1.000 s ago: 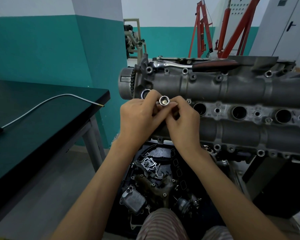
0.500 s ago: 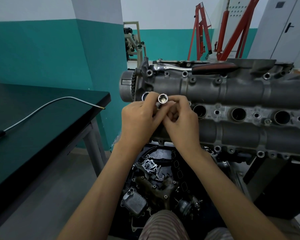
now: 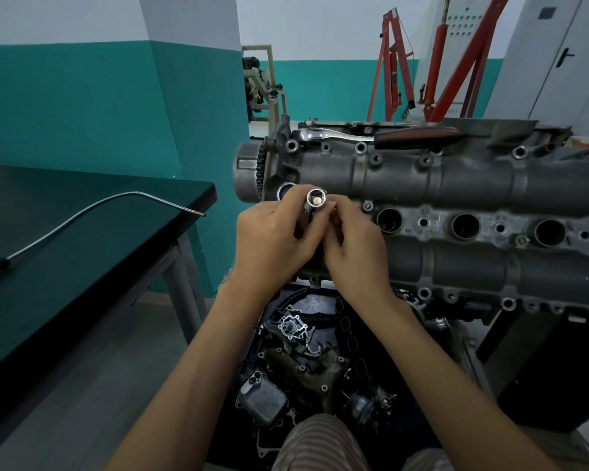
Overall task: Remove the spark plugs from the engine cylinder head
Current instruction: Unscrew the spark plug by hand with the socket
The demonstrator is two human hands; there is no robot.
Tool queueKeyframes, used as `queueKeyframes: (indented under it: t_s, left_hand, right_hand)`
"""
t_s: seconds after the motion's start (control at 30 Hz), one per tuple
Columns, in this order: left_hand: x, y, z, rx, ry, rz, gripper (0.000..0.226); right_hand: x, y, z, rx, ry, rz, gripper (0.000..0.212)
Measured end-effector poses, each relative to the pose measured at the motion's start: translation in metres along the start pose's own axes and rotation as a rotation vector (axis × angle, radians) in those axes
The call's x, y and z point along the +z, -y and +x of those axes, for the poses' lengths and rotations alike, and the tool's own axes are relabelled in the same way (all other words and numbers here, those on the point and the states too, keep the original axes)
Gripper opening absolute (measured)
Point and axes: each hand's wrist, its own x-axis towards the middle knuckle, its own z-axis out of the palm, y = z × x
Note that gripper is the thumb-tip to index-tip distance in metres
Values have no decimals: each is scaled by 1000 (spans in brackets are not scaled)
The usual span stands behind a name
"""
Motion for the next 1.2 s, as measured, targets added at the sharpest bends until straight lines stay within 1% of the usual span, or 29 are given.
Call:
queueKeyframes:
  t_s: [0.07,0.17,0.27,0.33,0.4,0.47,0.5,0.57,0.7,0.83,0.9,0.97,1.03,1.1,1.13,1.2]
  left_hand:
    - [1,0,1,-15,-10,26,24]
    - [2,-1,2,-2,-16,69,40]
    - [2,-1,2,-2,-19,75,44]
    - [2,-1,1,-17,-6,44,41]
    - [0,-1,0,-11,12,11,31]
    - [-3,0,-1,25,37,-4,21]
    - [-4,1,-1,52,54,1,20]
    - [-5,3,-1,86,80,16,20]
    - [-2,3,0,43,40,51,23]
    - [1,3,1,34,-3,67,37]
    - [1,3,0,43,-10,64,43]
    - [2,3,0,37,-7,64,45]
    - [2,2,0,34,9,59,41]
    - [0,0,-1,47,35,46,31]
    - [-1,0,-1,56,46,44,25]
    - [-3,0,-1,66,63,48,23]
  right_hand:
    - [1,0,0,-1,-8,-3,17]
    - [2,0,0,76,-21,-8,20]
    - [1,0,0,84,-26,7,13]
    - [1,1,0,58,-24,18,13]
    - [0,1,-1,51,-21,17,7]
    - [0,0,-2,36,-17,14,2]
    - [0,0,-2,28,-16,15,2]
    - [0,0,-1,21,-16,11,5]
    - [1,0,0,12,-27,4,10]
    - [2,-1,0,58,-36,5,8]
    - [2,-1,0,95,-42,11,13]
    - [2,-1,-1,95,-44,16,14]
    - [1,0,-1,70,-45,26,8]
    - [0,1,-2,37,-50,46,3]
    - [0,1,-2,22,-53,53,7]
    - [0,1,-2,2,-51,54,13]
